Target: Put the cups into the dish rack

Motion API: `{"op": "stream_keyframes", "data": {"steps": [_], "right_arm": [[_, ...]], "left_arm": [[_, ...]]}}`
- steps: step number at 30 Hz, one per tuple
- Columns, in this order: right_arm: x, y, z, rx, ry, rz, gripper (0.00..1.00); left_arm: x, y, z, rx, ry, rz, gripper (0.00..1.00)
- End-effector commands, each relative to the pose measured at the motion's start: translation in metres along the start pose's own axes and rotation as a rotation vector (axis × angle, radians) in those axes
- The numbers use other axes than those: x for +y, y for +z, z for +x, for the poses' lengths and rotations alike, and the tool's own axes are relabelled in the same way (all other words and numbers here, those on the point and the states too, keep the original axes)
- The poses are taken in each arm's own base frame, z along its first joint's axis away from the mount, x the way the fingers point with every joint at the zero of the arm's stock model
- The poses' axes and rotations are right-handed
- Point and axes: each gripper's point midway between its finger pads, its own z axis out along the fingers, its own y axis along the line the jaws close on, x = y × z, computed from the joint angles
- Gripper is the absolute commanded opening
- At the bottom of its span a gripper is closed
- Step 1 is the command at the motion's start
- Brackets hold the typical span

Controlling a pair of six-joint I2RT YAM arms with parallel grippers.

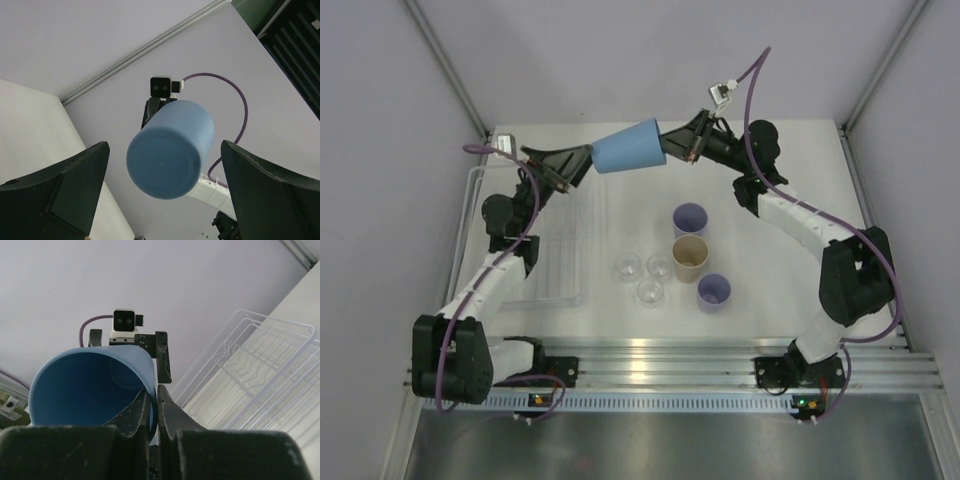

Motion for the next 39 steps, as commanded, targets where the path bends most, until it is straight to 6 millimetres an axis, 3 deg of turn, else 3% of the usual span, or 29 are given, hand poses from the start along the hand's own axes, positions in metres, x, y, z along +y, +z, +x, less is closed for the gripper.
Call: {"op": "stream_keyframes", "data": {"steps": [1, 16, 25, 26, 27, 29, 30, 31, 33, 35, 36, 38, 39], "right_arm": [[0.041, 0.010, -0.011, -0.021, -0.084, -0.120, 0.00], [0.027, 0.022, 0.006, -0.005, -0.064, -0.121, 0.00], [0.023, 0.027, 0.011, -0.003, -0.051, -0.133, 0.00], [0.024, 0.028, 0.012, -0.003, -0.052, -0.136, 0.00], [0.024, 0.028, 0.013, 0.000, -0.050, -0.137, 0.00], [0.023, 0.029, 0.015, 0.003, -0.052, -0.137, 0.00], [0.023, 0.029, 0.017, 0.009, -0.049, -0.134, 0.00], [0.023, 0.029, 0.017, 0.009, -0.050, -0.133, 0.00], [0.021, 0.029, 0.018, 0.012, -0.052, -0.130, 0.00], [0.022, 0.028, 0.020, 0.013, -0.053, -0.130, 0.00], [0.020, 0.028, 0.020, 0.013, -0.051, -0.126, 0.05], [0.019, 0.027, 0.022, 0.020, -0.047, -0.123, 0.18], [0.020, 0.026, 0.022, 0.019, -0.048, -0.124, 0.32]], "left_arm": [[-0.031, 0.009, -0.007, -0.023, 0.071, 0.106, 0.99], [-0.033, 0.023, 0.018, 0.028, 0.026, 0.131, 0.99], [-0.032, 0.024, 0.023, 0.042, -0.001, 0.132, 0.97], [-0.032, 0.025, 0.023, 0.043, -0.003, 0.131, 0.92], [-0.031, 0.025, 0.024, 0.047, -0.009, 0.128, 0.76], [-0.028, 0.026, 0.025, 0.057, -0.024, 0.122, 0.63], [-0.027, 0.027, 0.026, 0.066, -0.028, 0.122, 0.41], [-0.029, 0.027, 0.028, 0.077, -0.028, 0.135, 0.26], [-0.026, 0.029, 0.029, 0.089, -0.048, 0.134, 0.03], [-0.025, 0.029, 0.029, 0.081, -0.056, 0.139, 0.00], [-0.025, 0.028, 0.028, 0.075, -0.059, 0.137, 0.00], [-0.020, 0.028, 0.026, 0.058, -0.057, 0.112, 0.00], [-0.025, 0.027, 0.024, 0.049, -0.027, 0.114, 0.00]]}}
